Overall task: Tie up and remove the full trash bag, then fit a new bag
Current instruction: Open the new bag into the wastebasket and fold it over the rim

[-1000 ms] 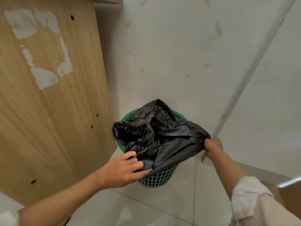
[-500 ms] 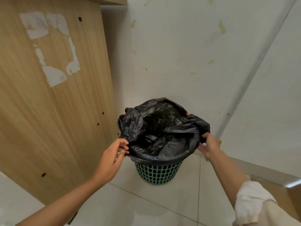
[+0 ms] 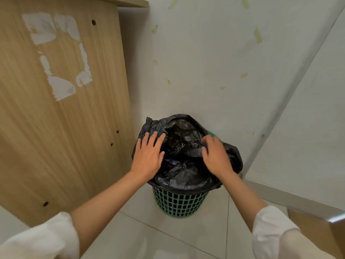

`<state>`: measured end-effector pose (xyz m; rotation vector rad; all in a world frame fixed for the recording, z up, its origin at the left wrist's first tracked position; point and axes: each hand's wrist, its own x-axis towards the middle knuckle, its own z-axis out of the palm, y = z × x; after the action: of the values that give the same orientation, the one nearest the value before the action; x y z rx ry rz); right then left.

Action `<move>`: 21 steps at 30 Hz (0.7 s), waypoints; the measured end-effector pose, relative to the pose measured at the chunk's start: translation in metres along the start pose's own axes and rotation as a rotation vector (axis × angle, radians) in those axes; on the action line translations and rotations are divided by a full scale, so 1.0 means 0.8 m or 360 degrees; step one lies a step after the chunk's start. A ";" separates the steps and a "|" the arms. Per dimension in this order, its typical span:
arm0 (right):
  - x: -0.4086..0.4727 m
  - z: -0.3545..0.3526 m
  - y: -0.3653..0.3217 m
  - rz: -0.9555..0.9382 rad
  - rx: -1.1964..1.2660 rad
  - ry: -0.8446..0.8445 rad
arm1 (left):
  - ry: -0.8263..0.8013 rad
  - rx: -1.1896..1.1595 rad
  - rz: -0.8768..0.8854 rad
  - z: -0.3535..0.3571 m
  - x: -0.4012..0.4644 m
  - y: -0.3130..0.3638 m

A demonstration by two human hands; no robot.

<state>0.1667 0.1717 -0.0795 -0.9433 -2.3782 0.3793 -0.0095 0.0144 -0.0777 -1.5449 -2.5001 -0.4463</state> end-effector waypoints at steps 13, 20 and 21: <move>0.044 0.012 0.042 0.0455 -0.0513 -0.0455 | -0.0418 -0.0787 -0.0616 0.017 0.044 -0.055; 0.051 0.006 0.052 0.0507 -0.0688 -0.0253 | -0.0501 -0.0882 -0.0574 0.021 0.058 -0.057; 0.051 0.004 0.055 0.0517 -0.0716 -0.0246 | -0.0557 -0.0873 -0.0542 0.019 0.059 -0.061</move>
<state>0.1645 0.2312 -0.0856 -1.5653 -2.5020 0.0292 -0.0741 0.0389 -0.0860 -1.4504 -3.1186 -1.0719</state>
